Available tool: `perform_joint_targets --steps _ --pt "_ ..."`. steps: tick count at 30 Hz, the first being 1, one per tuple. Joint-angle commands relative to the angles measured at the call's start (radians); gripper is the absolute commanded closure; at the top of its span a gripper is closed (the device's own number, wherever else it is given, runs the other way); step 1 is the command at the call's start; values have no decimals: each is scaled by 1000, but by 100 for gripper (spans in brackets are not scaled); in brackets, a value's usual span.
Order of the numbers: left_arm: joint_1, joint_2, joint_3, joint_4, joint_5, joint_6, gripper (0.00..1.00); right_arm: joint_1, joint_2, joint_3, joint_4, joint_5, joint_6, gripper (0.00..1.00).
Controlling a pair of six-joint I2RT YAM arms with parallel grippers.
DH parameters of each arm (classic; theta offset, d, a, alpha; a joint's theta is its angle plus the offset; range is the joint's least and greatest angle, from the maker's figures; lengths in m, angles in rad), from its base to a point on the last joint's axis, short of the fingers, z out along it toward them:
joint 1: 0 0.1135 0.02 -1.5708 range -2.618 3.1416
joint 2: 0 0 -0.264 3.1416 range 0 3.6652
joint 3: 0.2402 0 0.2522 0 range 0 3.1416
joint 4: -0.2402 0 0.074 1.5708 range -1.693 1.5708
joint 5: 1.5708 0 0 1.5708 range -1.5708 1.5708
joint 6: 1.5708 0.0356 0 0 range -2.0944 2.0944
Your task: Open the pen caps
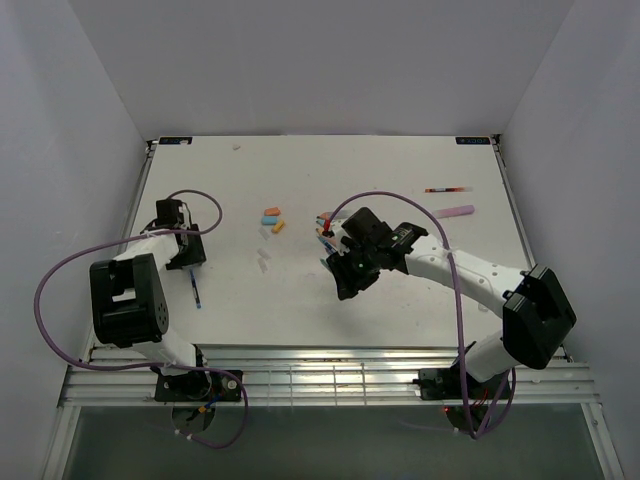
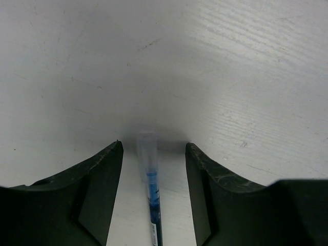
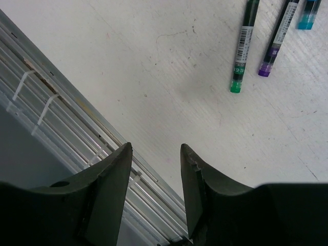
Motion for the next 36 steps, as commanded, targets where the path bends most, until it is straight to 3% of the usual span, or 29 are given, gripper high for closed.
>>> perform_joint_targets --steps 1,7,11,15,22,27,31,36 --pt "8 28 -3 -18 -12 5 39 2 10 8 4 -9 -14 51" --pt "6 6 2 -48 -23 10 46 4 28 36 9 -9 -8 51" --pt "6 9 8 -61 -11 10 57 4 38 54 6 0 -9 51" --pt "6 12 11 -64 24 8 78 4 31 49 4 14 -9 51" --pt "8 -15 17 -80 75 -39 100 2 39 45 0 6 -6 51" --pt "6 -58 77 -129 175 -140 100 4 77 138 -17 -12 -5 51" --pt "8 -83 173 -178 245 -254 100 -2 155 238 -26 -121 0 51" --pt "0 -122 241 -186 464 -518 100 -11 252 370 -32 -287 40 51"
